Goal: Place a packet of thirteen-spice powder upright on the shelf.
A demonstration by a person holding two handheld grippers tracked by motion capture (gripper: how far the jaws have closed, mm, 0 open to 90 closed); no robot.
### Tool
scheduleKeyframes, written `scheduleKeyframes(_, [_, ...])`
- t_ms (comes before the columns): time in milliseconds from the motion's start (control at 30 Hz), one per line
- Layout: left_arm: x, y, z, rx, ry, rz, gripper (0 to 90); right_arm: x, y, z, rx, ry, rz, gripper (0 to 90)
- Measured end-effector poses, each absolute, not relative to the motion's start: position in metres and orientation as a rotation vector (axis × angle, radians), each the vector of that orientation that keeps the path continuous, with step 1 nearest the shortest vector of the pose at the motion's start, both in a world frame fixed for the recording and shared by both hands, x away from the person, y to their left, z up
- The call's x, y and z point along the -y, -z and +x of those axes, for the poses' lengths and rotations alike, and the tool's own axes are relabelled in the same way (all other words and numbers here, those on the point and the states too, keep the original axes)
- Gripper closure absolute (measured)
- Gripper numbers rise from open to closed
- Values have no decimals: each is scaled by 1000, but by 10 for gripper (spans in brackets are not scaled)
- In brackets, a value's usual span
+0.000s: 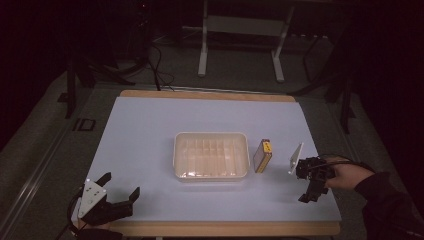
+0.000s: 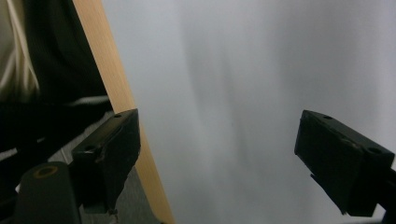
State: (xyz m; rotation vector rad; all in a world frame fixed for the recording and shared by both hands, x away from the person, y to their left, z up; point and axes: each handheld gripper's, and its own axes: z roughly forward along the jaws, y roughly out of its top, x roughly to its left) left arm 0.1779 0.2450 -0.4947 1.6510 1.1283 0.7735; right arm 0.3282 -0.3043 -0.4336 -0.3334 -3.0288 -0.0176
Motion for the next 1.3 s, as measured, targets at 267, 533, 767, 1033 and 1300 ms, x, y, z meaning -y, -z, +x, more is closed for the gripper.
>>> scheduleKeyframes(267, [-243, 494, 178, -1119, -769, 1658, 0, 295, 429, 331, 3028, -171, -336, 142])
scheduleKeyframes(533, [-241, 493, 176, -1102, -772, 1661, 0, 284, 428, 329, 3010, -174, -287, 143])
scheduleKeyframes(767, [-239, 494, 176, -1108, -749, 1671, 0, 276, 428, 323, 3013, -142, -208, 143])
scheduleKeyframes(1033, [-238, 494, 176, -1097, -752, 1676, 0, 263, 424, 319, 3004, -93, -114, 143])
scheduleKeyframes(1300, [-237, 494, 177, -1091, -753, 1684, 0, 249, 420, 316, 2990, -43, -51, 143])
